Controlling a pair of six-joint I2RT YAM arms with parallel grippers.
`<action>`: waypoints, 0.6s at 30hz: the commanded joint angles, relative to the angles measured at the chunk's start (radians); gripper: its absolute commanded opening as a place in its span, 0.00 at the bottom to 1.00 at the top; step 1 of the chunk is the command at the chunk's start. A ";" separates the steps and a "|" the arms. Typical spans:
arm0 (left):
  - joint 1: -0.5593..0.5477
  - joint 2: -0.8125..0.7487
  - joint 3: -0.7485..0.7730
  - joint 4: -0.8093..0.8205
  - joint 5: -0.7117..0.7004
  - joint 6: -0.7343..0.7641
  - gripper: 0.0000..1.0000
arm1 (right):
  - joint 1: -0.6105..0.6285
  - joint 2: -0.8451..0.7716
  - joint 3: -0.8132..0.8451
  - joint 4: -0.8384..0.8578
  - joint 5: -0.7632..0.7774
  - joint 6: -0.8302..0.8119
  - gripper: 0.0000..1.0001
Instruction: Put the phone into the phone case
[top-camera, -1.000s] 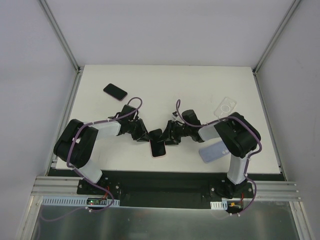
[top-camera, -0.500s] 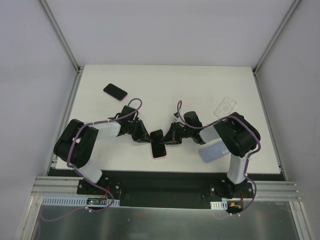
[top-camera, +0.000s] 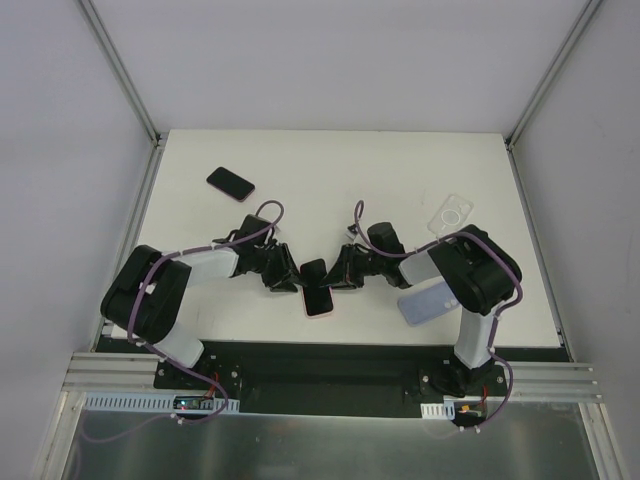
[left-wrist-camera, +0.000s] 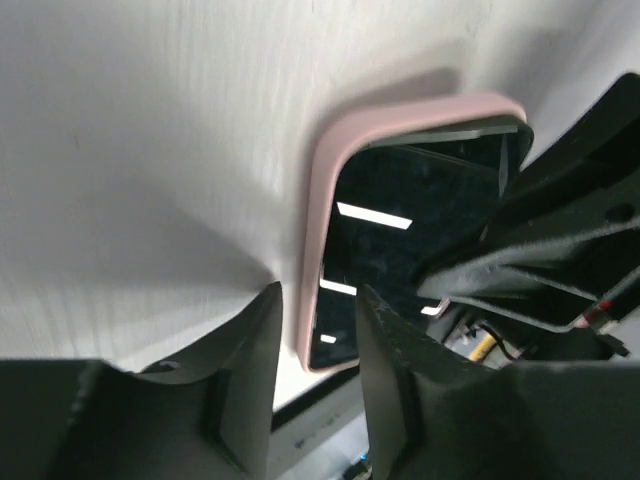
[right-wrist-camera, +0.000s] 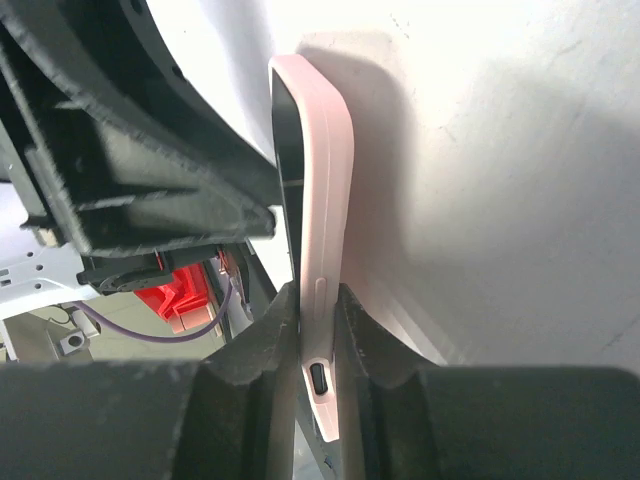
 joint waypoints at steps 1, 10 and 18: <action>0.002 -0.138 -0.030 -0.063 0.063 0.088 0.47 | -0.018 -0.084 0.015 0.057 -0.045 -0.019 0.01; 0.010 -0.331 -0.078 0.024 0.168 0.124 0.62 | -0.032 -0.261 -0.010 0.140 -0.125 0.030 0.02; 0.010 -0.432 -0.131 0.265 0.281 0.032 0.55 | -0.032 -0.342 -0.054 0.289 -0.189 0.141 0.01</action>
